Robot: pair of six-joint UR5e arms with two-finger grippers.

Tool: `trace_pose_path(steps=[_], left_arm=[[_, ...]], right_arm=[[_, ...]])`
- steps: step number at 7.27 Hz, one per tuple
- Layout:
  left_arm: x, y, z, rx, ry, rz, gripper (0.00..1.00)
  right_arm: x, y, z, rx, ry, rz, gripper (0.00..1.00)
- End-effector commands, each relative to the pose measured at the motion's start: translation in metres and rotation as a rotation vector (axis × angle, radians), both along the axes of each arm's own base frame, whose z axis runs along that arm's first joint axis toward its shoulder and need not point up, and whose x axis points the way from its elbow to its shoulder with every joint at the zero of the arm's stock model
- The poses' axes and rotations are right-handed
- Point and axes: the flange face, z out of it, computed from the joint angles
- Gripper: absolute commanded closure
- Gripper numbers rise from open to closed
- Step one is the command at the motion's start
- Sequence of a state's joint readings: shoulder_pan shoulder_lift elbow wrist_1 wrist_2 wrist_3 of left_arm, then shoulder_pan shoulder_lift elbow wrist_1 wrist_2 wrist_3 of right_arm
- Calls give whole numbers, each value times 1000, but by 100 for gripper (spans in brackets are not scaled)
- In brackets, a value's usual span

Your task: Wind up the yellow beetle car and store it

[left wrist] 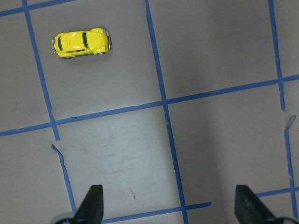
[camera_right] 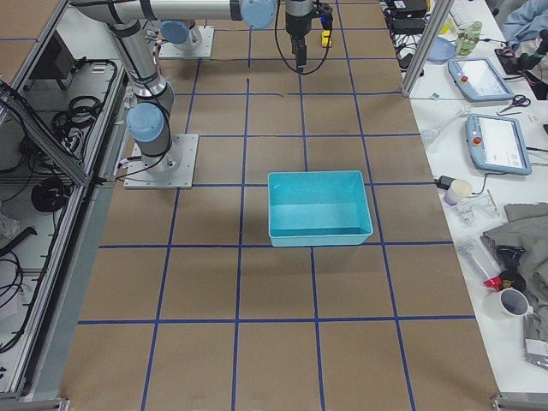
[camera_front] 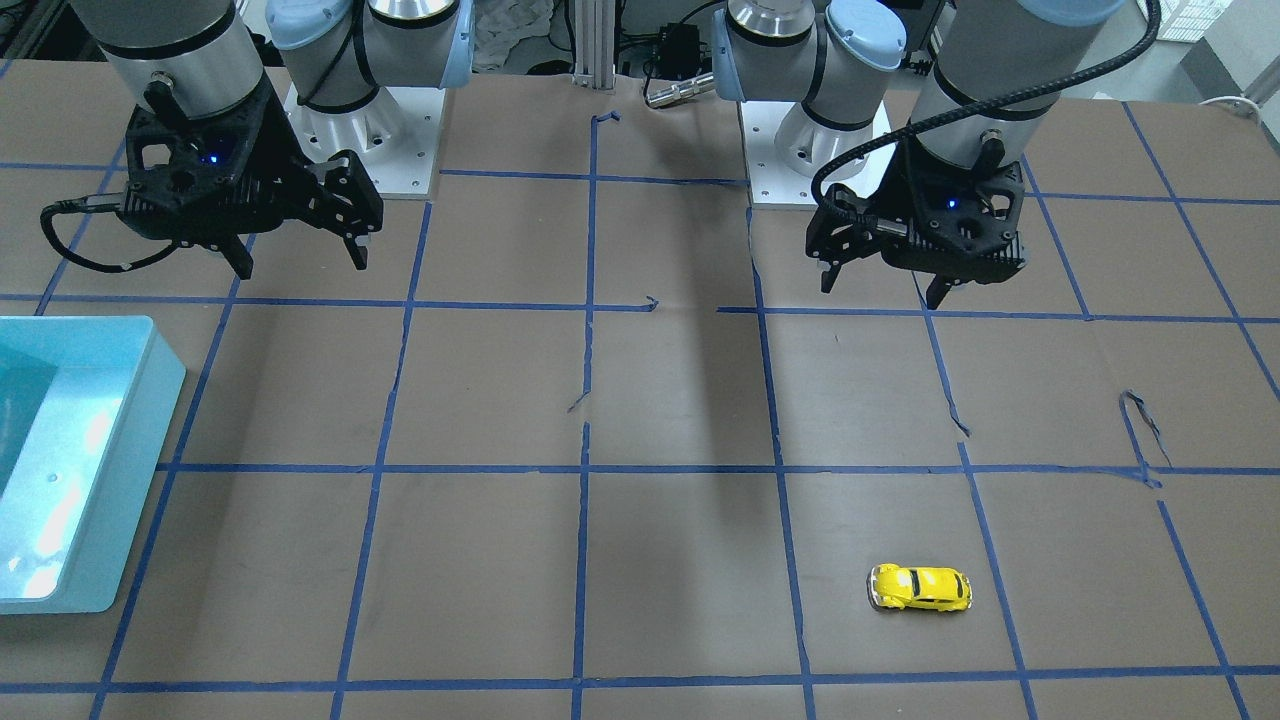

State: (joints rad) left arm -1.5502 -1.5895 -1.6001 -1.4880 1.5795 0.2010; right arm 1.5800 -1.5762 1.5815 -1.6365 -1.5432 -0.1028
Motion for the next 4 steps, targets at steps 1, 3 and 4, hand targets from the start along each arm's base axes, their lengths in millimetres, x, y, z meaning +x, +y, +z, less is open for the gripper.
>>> trace_pose_path(steps=[1,3,4], left_arm=[[0,-6,-4,1,7,-5,0],[0,-6,-4,1,7,-1,0],[0,-5,-4,-1,7,-1,0]], right_arm=[[0,0,0,-1,0,0,0],[0,0,0,1,0,0,0],[0,0,0,1,0,0,0]])
